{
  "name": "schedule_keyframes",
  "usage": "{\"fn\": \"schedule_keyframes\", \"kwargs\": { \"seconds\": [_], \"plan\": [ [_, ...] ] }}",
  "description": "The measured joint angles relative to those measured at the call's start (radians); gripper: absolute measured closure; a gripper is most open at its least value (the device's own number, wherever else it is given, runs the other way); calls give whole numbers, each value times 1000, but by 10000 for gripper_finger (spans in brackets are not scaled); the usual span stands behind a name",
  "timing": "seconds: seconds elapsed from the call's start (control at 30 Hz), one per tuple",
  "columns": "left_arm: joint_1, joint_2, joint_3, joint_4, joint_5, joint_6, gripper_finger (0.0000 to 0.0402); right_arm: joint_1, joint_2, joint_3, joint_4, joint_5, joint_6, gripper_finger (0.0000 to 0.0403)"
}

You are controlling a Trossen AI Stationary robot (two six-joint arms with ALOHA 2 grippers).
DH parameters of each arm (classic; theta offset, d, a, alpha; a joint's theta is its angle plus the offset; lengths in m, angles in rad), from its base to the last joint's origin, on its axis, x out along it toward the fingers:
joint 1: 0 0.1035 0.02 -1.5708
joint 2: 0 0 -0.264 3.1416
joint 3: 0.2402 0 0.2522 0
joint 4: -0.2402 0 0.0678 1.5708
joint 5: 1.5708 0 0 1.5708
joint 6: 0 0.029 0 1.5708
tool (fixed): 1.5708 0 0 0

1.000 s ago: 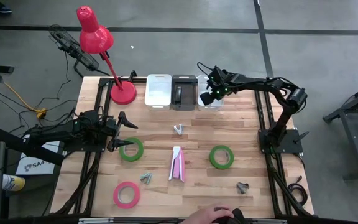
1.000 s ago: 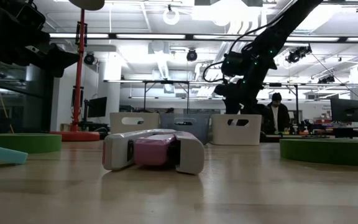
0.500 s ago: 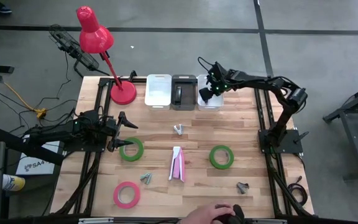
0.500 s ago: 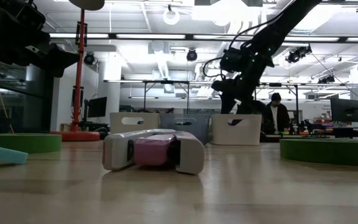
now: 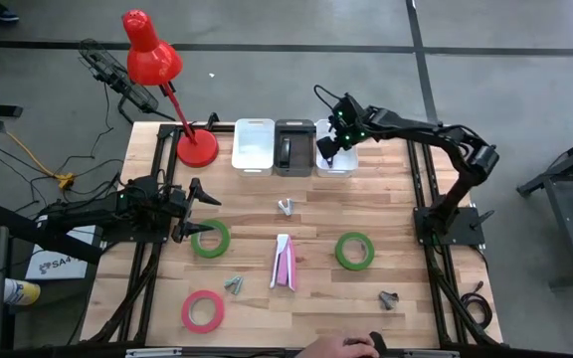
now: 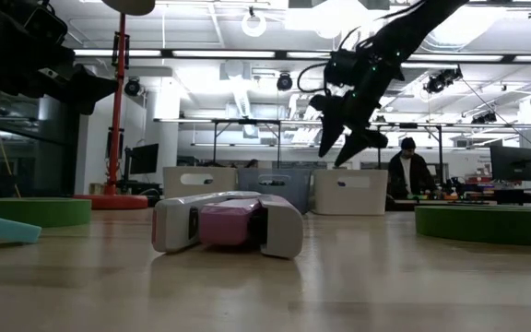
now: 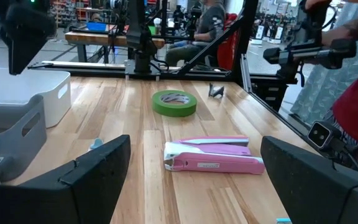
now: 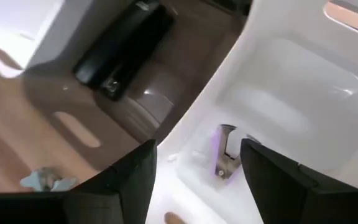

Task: Pick and place Stapler, Stapler remover, tape
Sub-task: Put the black staple remover into the right white bin

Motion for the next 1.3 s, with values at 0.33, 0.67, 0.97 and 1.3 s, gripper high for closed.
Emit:
{"fn": "schedule_keyframes", "kwargs": {
  "seconds": [0.33, 0.67, 0.97, 1.3],
  "plan": [
    [0, 0, 0, 0, 1, 0, 46, 59, -115, 1, -178, 4, -43, 180],
    [0, 0, 0, 0, 1, 0, 46, 171, -256, 1, -453, 93, -25, 180],
    [0, 0, 0, 0, 2, 0, 46, 331, -336, 1, -640, 94, 49, 180],
    [0, 0, 0, 0, 5, 0, 46, 585, -372, 0, -881, 82, 262, 180]
  ]
}}
